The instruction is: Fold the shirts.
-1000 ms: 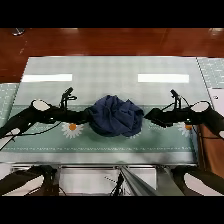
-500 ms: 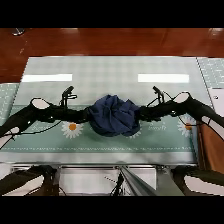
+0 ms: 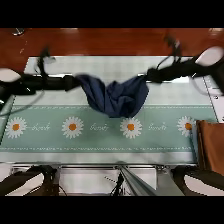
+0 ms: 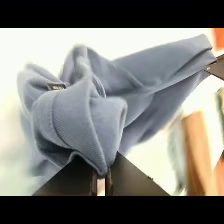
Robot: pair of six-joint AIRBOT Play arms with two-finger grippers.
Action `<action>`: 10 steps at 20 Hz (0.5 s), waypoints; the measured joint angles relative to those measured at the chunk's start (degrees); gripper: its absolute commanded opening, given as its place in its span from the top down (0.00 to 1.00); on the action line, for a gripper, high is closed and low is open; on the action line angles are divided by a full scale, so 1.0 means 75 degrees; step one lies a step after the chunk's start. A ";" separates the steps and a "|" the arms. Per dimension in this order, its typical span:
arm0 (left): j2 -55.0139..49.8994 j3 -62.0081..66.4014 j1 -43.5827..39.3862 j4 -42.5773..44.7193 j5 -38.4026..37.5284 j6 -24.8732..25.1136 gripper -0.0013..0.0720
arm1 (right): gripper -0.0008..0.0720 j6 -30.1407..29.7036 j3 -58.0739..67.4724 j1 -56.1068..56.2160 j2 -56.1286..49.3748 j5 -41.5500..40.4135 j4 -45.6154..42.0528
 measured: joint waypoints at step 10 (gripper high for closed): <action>0.1609 0.5936 0.0321 0.2331 -0.0297 -0.1416 0.95 | 0.95 0.0344 0.4771 0.0012 0.2804 0.0921 -0.1539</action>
